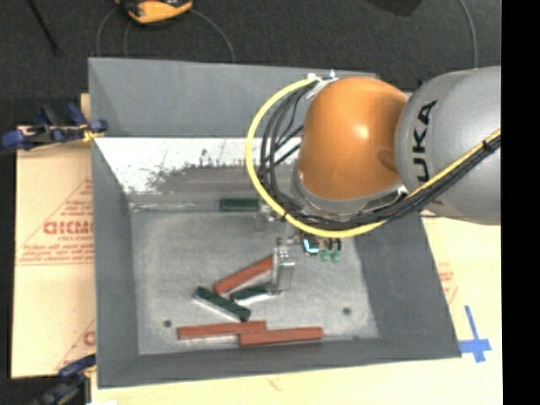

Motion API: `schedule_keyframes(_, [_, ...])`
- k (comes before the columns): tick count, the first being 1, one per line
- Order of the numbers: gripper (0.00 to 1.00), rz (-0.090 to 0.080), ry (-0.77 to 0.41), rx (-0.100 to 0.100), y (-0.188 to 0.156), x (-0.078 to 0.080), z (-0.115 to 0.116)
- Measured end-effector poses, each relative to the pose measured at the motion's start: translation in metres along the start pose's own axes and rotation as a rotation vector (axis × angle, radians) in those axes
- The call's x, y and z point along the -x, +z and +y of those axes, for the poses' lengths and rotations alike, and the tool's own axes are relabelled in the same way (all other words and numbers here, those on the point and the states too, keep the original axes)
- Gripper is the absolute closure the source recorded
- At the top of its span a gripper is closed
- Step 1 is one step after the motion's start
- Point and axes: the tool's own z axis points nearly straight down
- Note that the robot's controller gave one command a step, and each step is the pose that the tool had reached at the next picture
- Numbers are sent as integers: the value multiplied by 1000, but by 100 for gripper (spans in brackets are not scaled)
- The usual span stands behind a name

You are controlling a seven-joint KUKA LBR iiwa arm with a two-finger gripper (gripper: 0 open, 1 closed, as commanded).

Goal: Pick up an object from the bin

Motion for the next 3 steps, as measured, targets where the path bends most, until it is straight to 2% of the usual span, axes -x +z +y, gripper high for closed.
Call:
schedule_keyframes(1, [0,-8,2,1,-4,1,0])
schedule_keyframes(2, [0,-16,2,2,40,-3,6])
schedule_keyframes(3, [0,-14,-89,0,95,38,12])
